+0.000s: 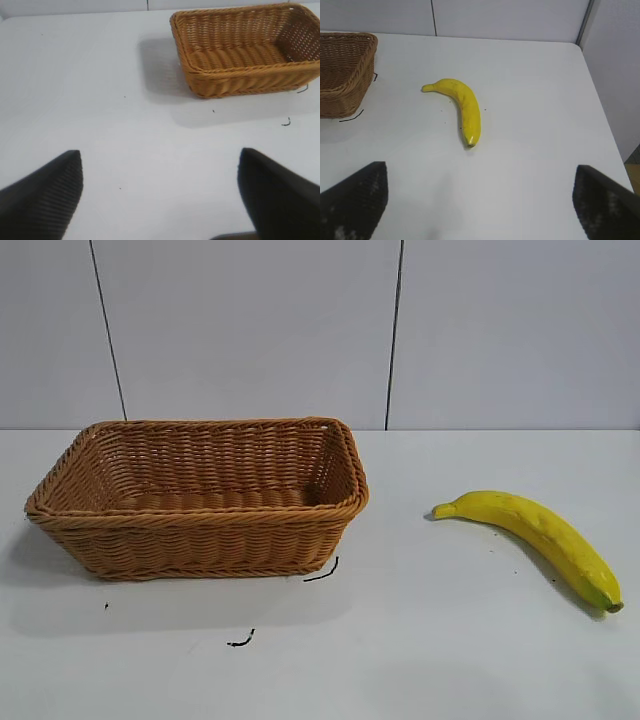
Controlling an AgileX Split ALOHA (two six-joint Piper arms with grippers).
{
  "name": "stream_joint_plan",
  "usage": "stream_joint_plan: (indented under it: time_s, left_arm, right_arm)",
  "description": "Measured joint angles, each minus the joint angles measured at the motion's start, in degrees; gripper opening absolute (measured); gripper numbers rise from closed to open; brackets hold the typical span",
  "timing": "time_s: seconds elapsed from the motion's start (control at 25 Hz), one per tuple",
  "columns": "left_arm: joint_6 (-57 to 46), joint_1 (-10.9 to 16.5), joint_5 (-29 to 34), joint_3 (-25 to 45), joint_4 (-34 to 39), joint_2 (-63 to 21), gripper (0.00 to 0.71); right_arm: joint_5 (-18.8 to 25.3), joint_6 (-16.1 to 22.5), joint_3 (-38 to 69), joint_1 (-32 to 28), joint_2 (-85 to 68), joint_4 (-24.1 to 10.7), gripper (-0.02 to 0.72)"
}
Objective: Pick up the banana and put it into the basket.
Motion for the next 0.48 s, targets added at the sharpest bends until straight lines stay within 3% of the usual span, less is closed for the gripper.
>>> stream_joint_plan:
  time_s: [0.32,0.48]
  left_arm:
    - [0.00,0.00,0.00,0.00,0.00,0.00,0.635]
    - [0.00,0.00,0.00,0.00,0.00,0.00,0.635]
  right_arm:
    - [0.67,0.00,-0.40,0.00,0.32,-0.44,0.690]
    - [2.64,0.81,-4.56,0.00,8.33,-0.64,0.690]
